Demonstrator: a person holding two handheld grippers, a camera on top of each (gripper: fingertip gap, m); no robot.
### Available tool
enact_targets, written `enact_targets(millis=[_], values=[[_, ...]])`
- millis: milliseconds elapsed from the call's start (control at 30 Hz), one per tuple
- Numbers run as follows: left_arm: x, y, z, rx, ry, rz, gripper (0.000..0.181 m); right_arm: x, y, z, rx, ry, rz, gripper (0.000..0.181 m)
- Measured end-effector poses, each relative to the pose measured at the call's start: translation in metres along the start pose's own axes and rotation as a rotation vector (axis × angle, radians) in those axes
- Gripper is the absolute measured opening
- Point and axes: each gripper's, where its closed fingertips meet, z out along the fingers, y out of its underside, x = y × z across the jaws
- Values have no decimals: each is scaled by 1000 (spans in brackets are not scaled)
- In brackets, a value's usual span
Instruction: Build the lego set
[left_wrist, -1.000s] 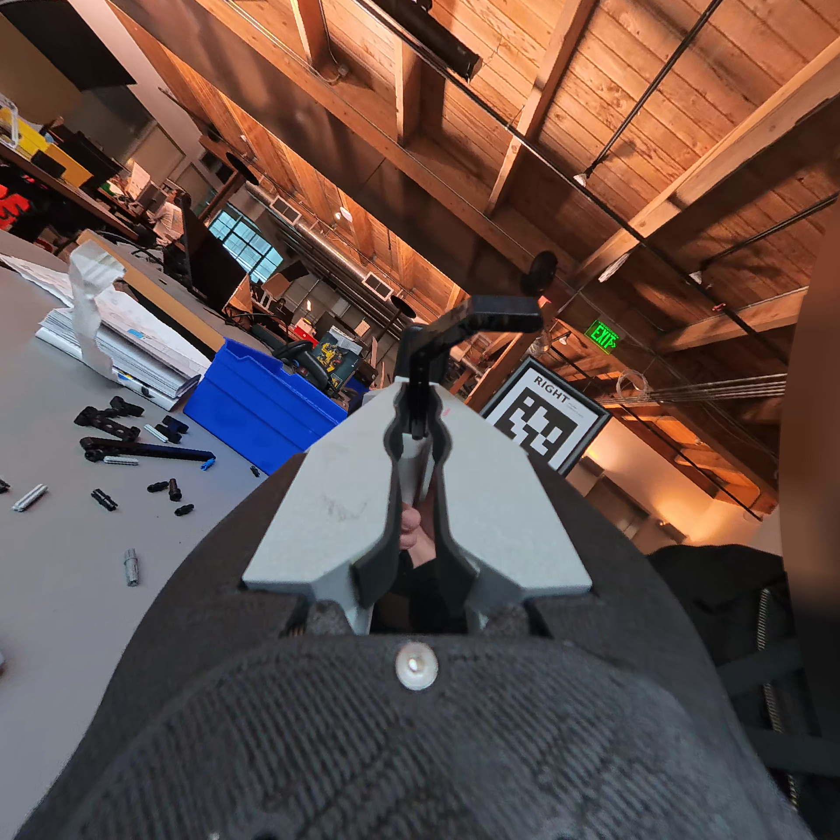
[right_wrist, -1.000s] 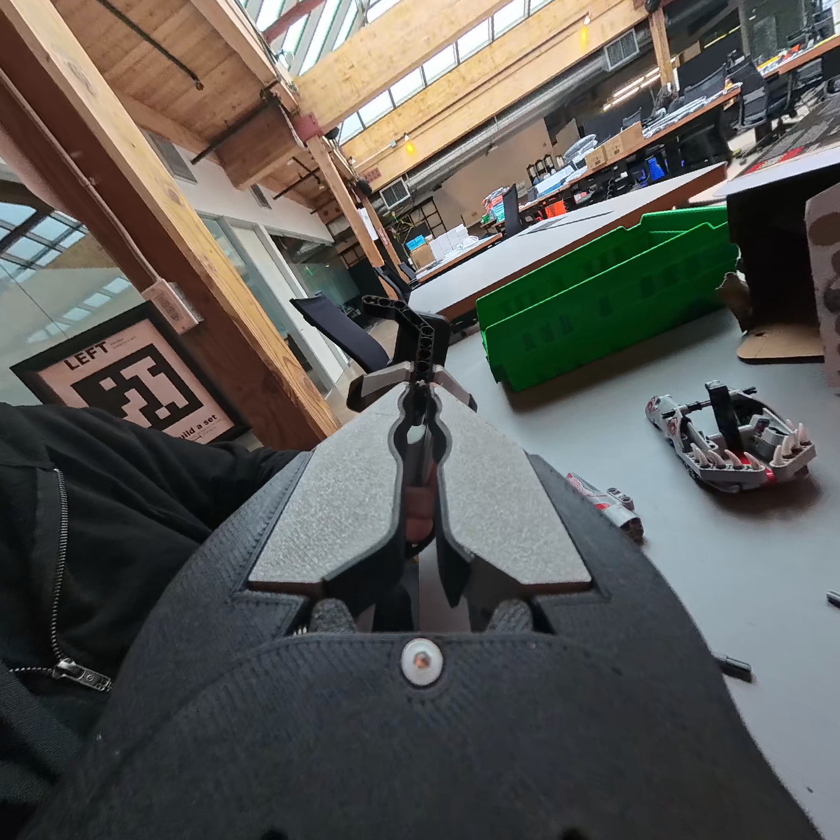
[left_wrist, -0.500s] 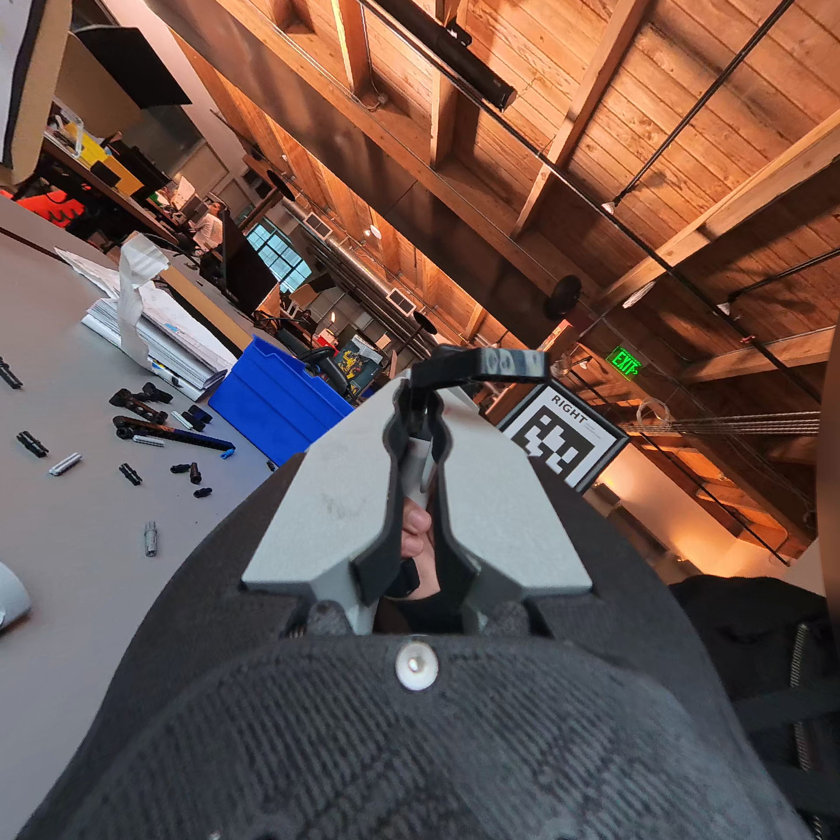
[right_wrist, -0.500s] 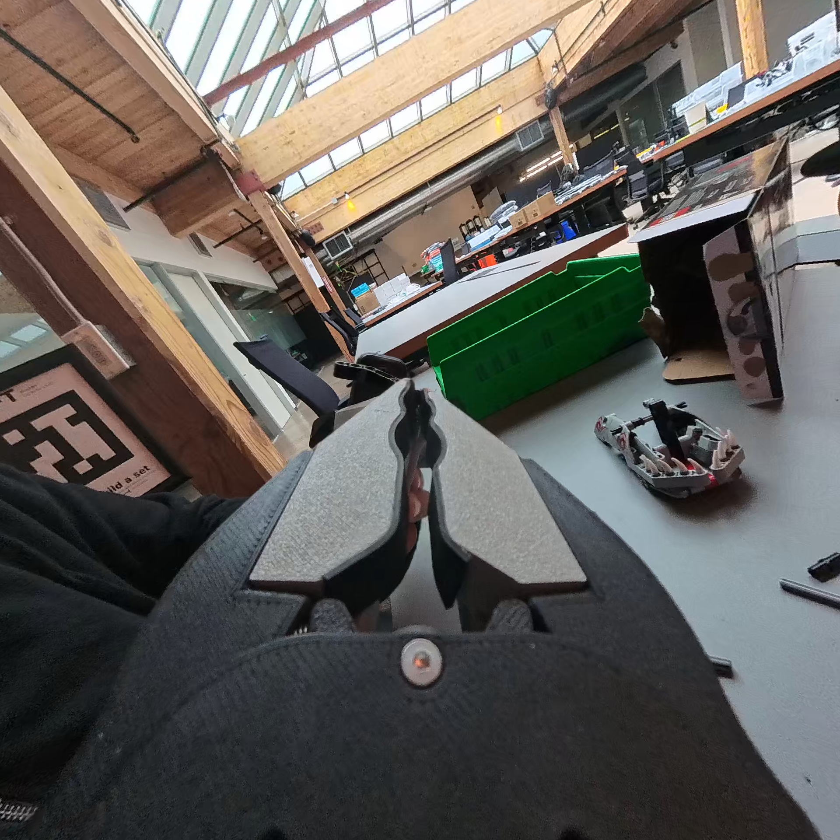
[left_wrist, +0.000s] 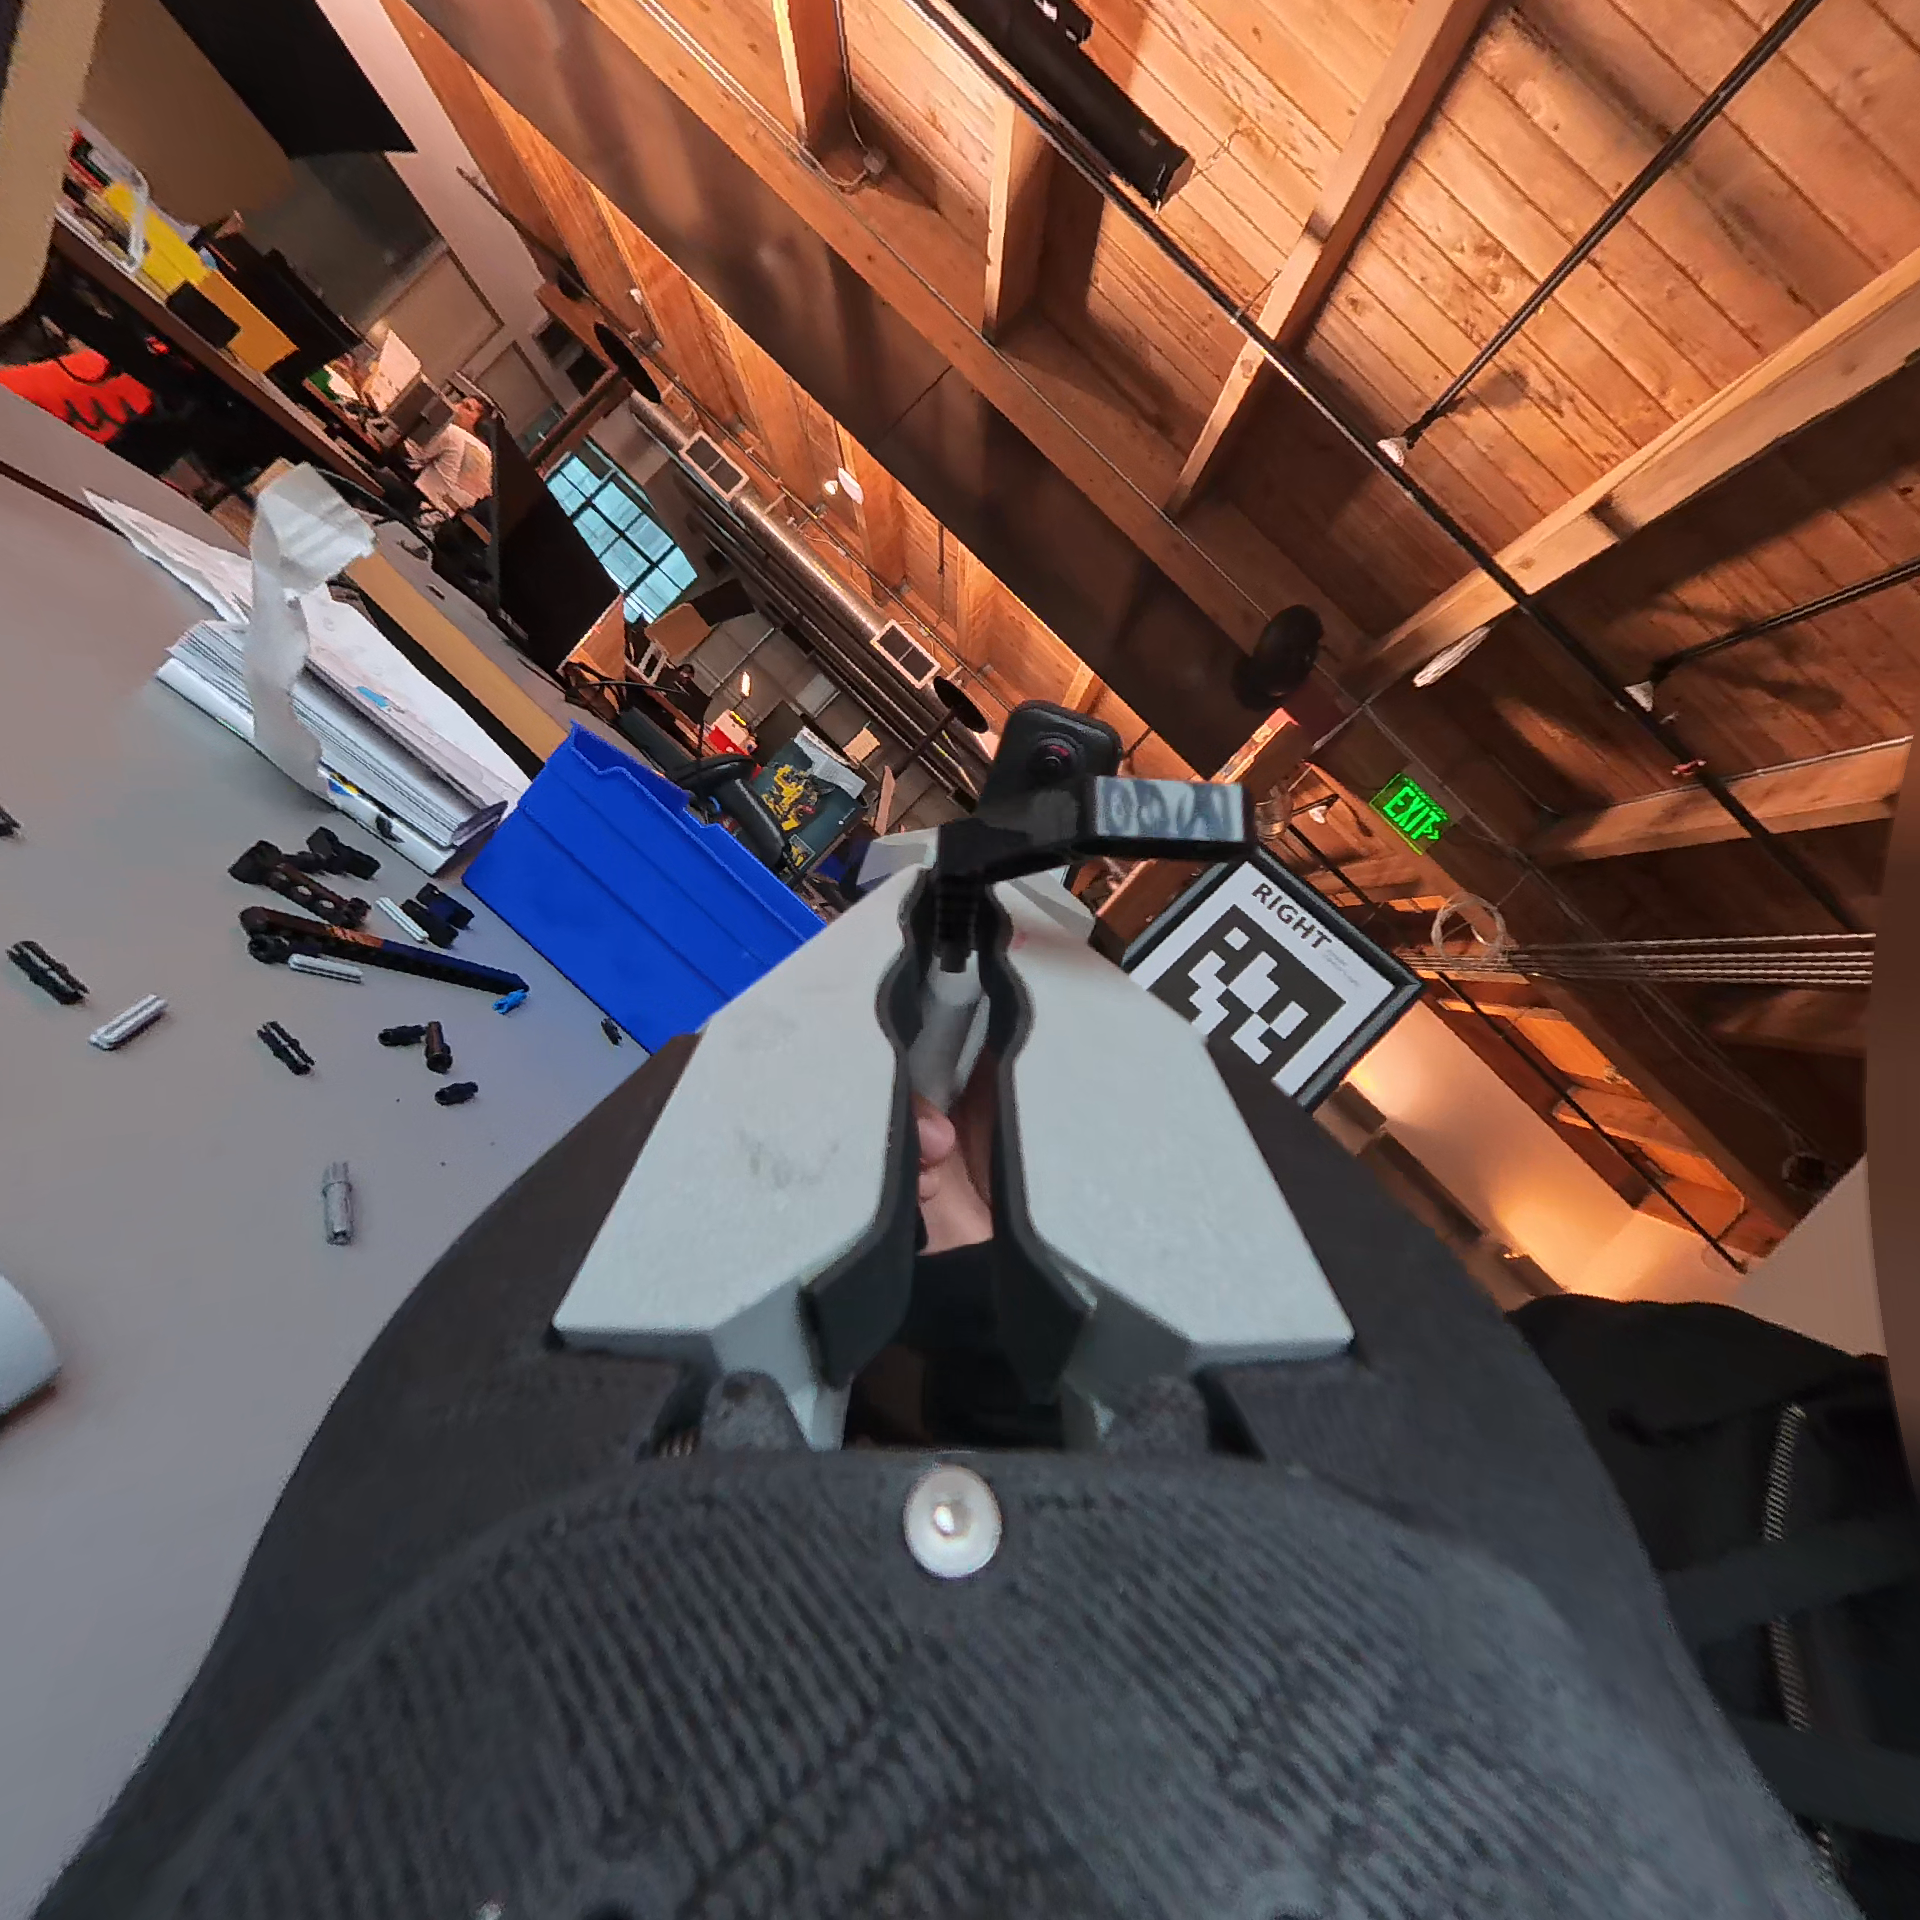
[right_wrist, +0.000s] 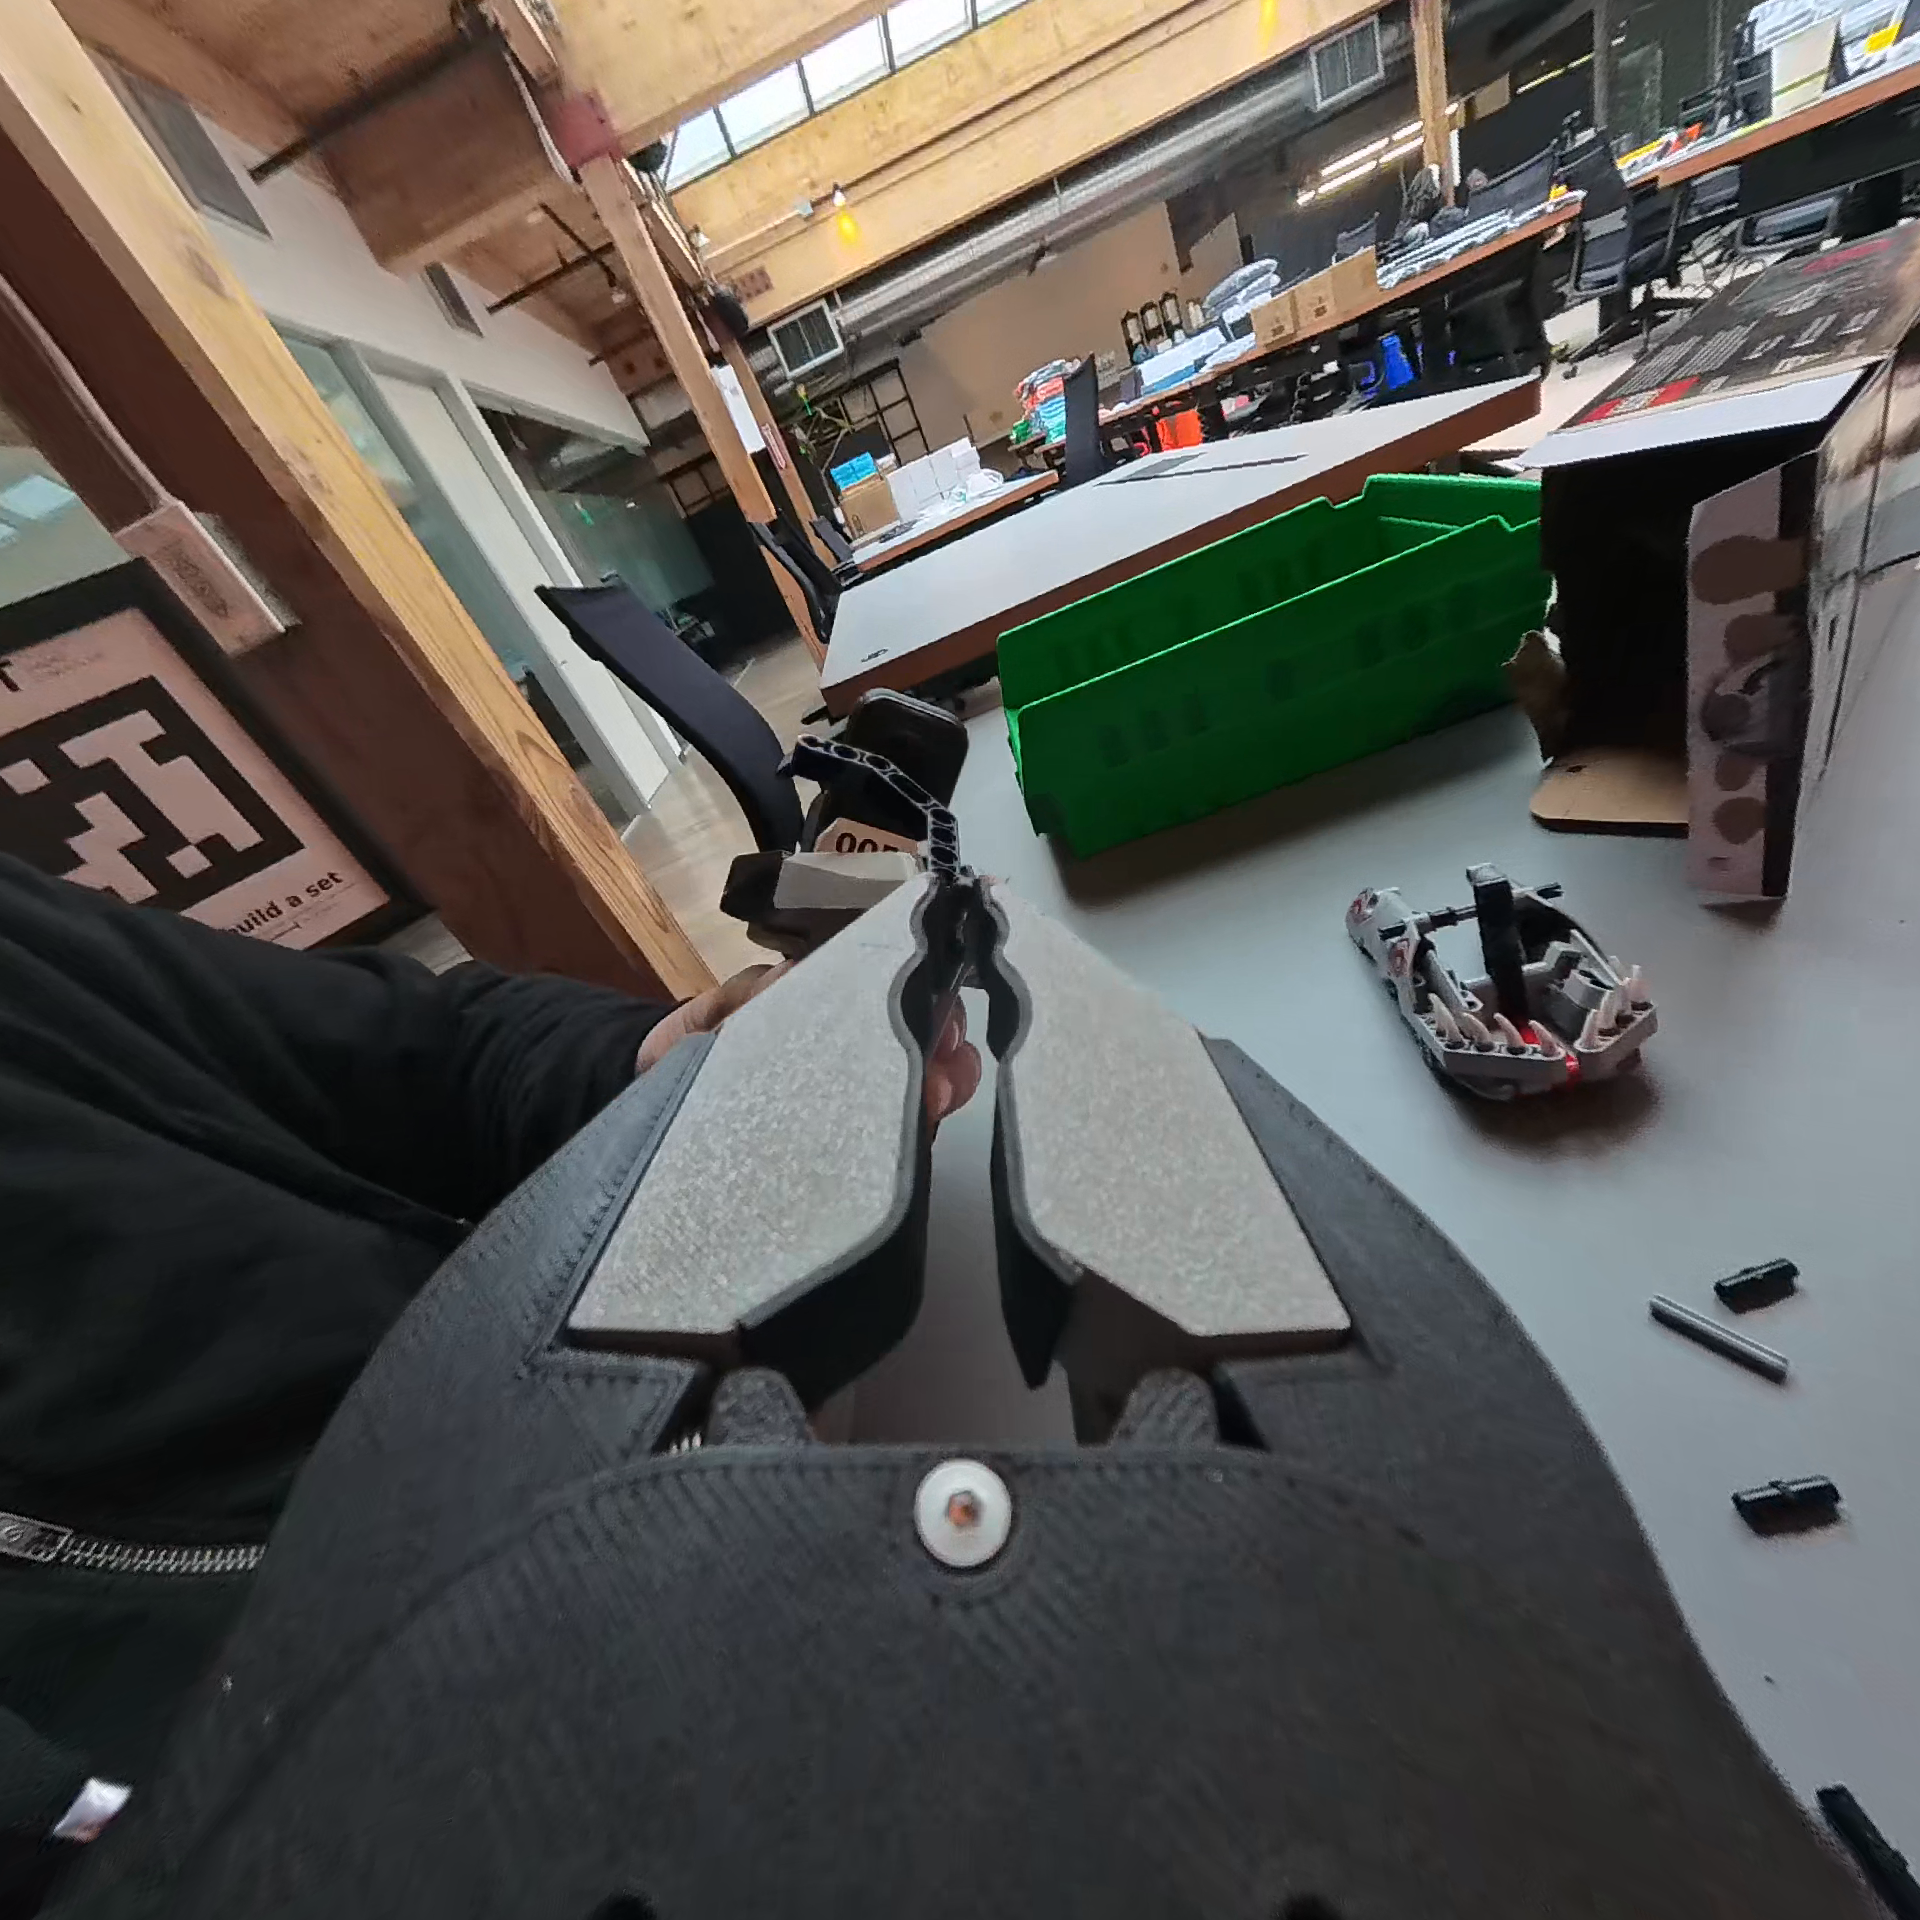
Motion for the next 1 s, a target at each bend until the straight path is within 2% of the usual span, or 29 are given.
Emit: enact_targets(millis=[100, 300, 367, 433, 500, 600, 633, 767, 867, 1000], values=[[-1, 4, 0, -24, 7, -7, 5, 1, 3, -3, -19, -20, 18, 0], [2, 5, 2, -43, -17, 25, 4, 3, -8, -7, 135, 44, 82, 0], [1, 25, 2, -127, -43, 48, 6, 15, -52, -44, 389, 118, 90, 0], [-5, 49, 4, -151, -22, -56, 5, 20, -88, -83, 482, 102, 85, 0], [-9, 50, 9, -145, 18, -162, 6, 26, -85, -88, 354, 119, 76, 0], [-8, 32, 7, -97, 16, -87, 6, 18, -51, -67, 100, 72, 40, 1], [-8, 24, 6, -74, 8, -57, 6, 17, -38, -58, 27, 66, 36, 15], [-6, 14, 6, -53, -11, -3, 6, 0, 1, -24, -166, -4, 12, 16], [-7, 13, 4, -41, -10, -19, 5, 6, 17, -15, -237, 54, -47, 9], [-8, 12, 3, -31, -13, -36, 5, 3, 17, -11, -217, 22, -25, 4]])
